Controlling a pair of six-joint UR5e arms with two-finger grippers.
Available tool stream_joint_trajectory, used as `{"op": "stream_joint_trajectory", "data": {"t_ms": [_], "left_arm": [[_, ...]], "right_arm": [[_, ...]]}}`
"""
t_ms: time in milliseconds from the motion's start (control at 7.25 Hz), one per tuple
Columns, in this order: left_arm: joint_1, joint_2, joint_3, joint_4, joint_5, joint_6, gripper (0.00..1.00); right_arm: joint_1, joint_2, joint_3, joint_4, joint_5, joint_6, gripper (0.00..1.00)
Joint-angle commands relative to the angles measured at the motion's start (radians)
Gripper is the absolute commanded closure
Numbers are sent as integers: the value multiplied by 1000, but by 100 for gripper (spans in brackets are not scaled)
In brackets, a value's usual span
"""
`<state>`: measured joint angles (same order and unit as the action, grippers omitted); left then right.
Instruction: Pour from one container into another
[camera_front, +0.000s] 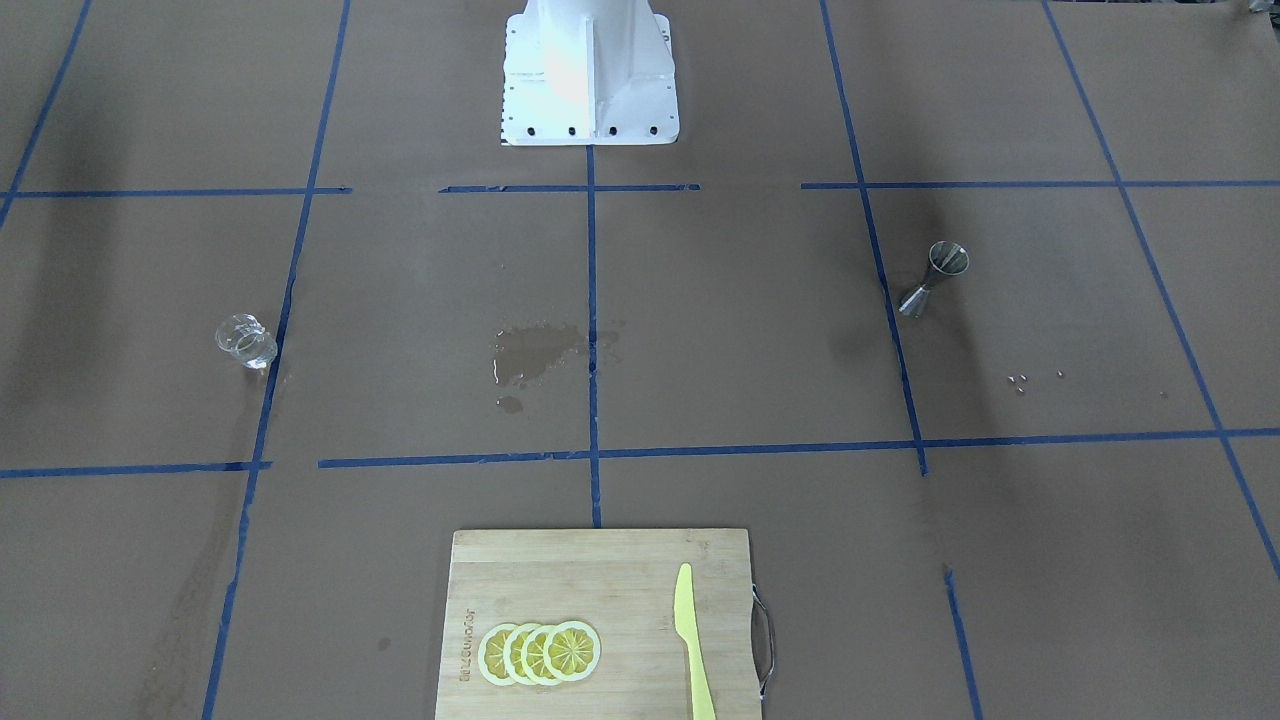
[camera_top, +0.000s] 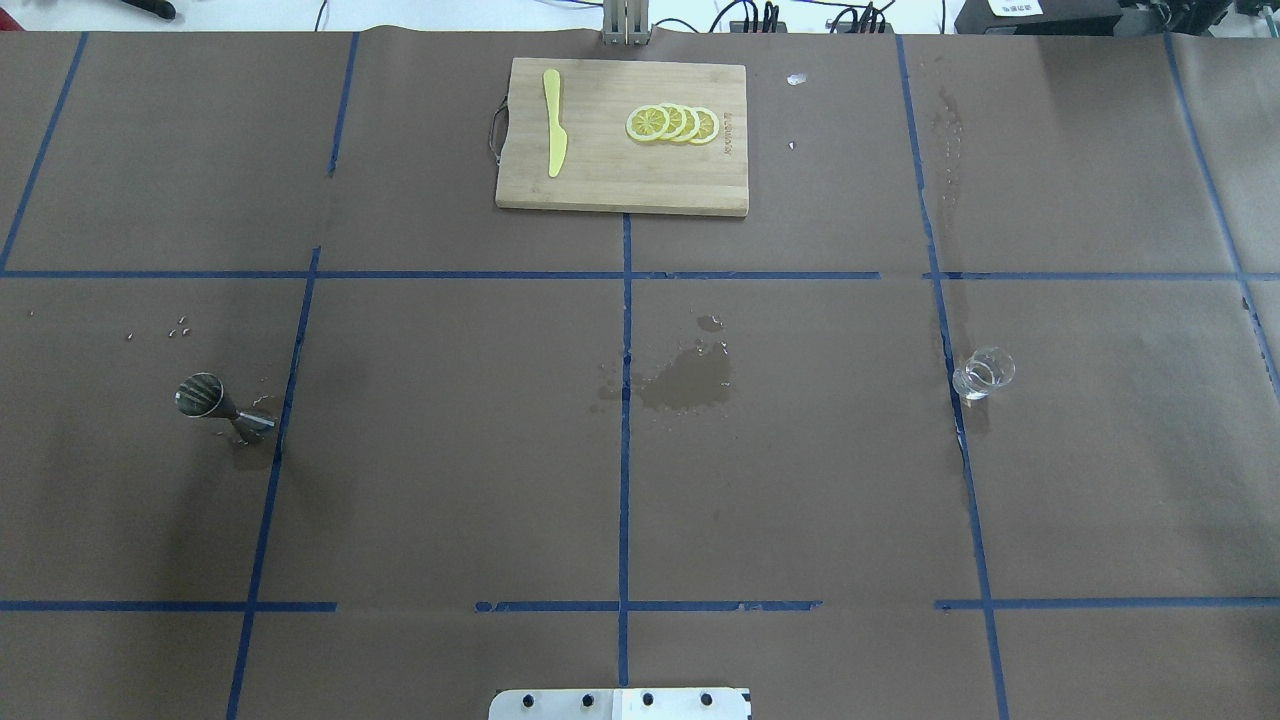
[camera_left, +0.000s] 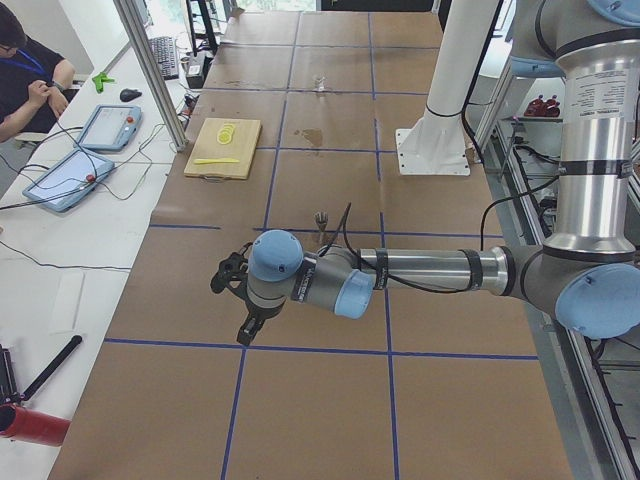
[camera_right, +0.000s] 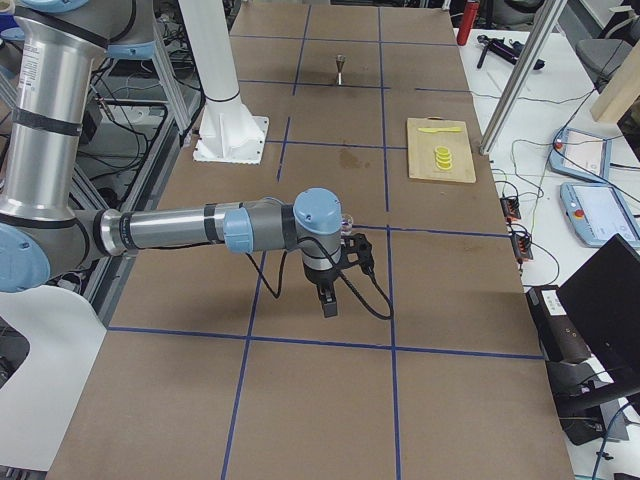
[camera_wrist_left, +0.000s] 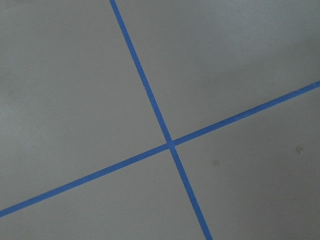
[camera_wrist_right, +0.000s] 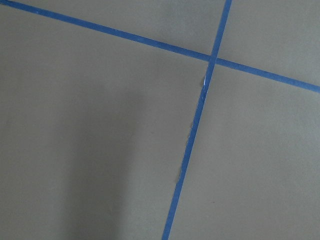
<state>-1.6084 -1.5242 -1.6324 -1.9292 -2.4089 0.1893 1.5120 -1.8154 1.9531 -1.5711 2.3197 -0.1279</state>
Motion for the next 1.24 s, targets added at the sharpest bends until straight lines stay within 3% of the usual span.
{"op": "stream_joint_trajectory", "data": {"t_ms": [0,276,552,828,1104], "left_arm": [[-1,6,-32,-129,-22,-100,0],[13,50,-27,-405,-26,-340,0],[191,101,-23,-735,12,-683,0],[373,120,-30,-958,213,-894,0],[526,147,-58,-1071,431,-982,0]], "right_arm": [[-1,16,-11,0,6,14,0],[-3,16,-11,0,9,19,0],[-3,18,-13,6,10,19,0],[-3,16,-11,6,10,17,0],[-3,16,-13,6,9,17,0]]}}
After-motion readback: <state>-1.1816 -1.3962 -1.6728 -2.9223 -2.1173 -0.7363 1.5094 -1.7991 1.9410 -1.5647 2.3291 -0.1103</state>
